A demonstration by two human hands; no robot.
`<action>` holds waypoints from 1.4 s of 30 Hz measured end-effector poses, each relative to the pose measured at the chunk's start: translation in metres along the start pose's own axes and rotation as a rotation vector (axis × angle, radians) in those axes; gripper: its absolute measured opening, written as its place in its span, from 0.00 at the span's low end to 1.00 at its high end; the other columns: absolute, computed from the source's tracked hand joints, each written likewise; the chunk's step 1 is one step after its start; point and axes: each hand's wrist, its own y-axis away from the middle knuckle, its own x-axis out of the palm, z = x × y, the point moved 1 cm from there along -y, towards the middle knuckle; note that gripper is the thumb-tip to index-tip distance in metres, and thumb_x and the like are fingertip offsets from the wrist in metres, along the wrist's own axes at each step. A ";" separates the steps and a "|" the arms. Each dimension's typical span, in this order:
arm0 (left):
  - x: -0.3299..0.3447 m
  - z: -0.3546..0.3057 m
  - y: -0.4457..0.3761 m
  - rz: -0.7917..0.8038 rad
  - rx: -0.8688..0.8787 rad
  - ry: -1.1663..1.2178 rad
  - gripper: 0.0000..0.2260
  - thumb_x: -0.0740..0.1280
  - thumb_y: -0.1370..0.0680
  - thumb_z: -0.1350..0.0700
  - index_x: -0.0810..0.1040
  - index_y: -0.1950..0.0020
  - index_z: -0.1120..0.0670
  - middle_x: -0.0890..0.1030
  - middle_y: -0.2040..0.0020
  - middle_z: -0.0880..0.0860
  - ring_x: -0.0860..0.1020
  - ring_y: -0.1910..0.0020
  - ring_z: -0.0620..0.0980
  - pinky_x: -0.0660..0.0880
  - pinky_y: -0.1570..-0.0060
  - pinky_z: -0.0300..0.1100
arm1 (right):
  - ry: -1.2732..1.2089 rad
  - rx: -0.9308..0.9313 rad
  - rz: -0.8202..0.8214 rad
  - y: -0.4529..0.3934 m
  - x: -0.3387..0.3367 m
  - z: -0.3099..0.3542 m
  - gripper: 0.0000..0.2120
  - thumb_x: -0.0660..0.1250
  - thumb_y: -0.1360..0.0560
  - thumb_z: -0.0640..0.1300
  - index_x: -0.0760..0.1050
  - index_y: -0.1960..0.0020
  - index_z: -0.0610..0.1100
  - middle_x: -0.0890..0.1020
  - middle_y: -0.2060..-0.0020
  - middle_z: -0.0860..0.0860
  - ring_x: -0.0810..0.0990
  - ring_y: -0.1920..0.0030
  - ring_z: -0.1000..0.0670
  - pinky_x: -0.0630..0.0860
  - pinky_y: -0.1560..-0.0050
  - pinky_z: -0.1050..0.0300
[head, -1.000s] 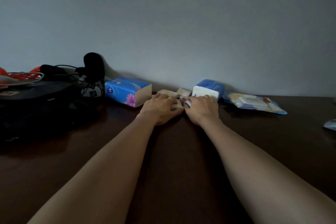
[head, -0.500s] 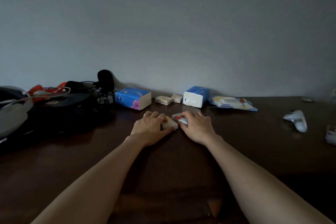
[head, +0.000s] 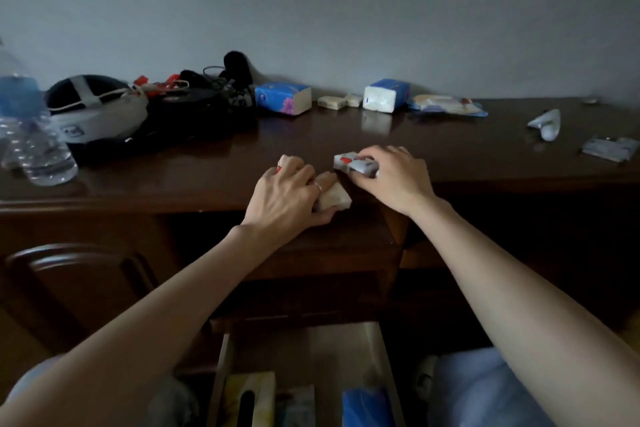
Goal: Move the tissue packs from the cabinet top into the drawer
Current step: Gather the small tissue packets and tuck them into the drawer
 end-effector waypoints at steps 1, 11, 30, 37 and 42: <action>-0.005 -0.005 0.006 -0.024 0.027 -0.042 0.21 0.61 0.24 0.39 0.84 0.44 0.52 0.81 0.54 0.52 0.77 0.42 0.57 0.75 0.53 0.50 | -0.019 -0.049 -0.037 0.007 0.000 0.005 0.23 0.67 0.27 0.65 0.77 0.36 0.56 0.81 0.45 0.51 0.78 0.39 0.45 0.77 0.46 0.44; 0.038 -0.058 0.139 -0.180 -0.266 0.341 0.16 0.69 0.22 0.45 0.83 0.37 0.49 0.85 0.51 0.48 0.80 0.46 0.44 0.76 0.53 0.37 | -0.454 -0.094 -0.172 0.164 0.096 0.018 0.25 0.70 0.26 0.56 0.74 0.30 0.52 0.78 0.43 0.54 0.80 0.45 0.56 0.76 0.49 0.61; 0.179 -0.069 0.335 0.446 -2.144 1.696 0.16 0.60 0.16 0.57 0.72 0.30 0.62 0.82 0.48 0.55 0.84 0.57 0.42 0.80 0.58 0.36 | -1.231 1.300 1.000 0.304 0.337 0.033 0.26 0.68 0.25 0.65 0.80 0.38 0.46 0.85 0.44 0.42 0.83 0.42 0.40 0.75 0.34 0.38; 0.193 -0.080 0.327 0.454 -2.098 1.775 0.25 0.59 0.29 0.60 0.75 0.33 0.62 0.75 0.38 0.64 0.74 0.37 0.65 0.66 0.29 0.59 | -1.305 1.156 0.977 0.297 0.331 0.068 0.31 0.76 0.33 0.62 0.75 0.33 0.54 0.82 0.39 0.44 0.82 0.40 0.40 0.79 0.39 0.37; 0.205 -0.083 0.328 0.303 -2.122 1.850 0.21 0.69 0.24 0.51 0.77 0.36 0.63 0.81 0.43 0.60 0.79 0.43 0.57 0.68 0.41 0.27 | -1.327 1.164 0.837 0.294 0.323 0.071 0.24 0.74 0.27 0.56 0.74 0.33 0.55 0.82 0.42 0.45 0.85 0.46 0.43 0.84 0.52 0.43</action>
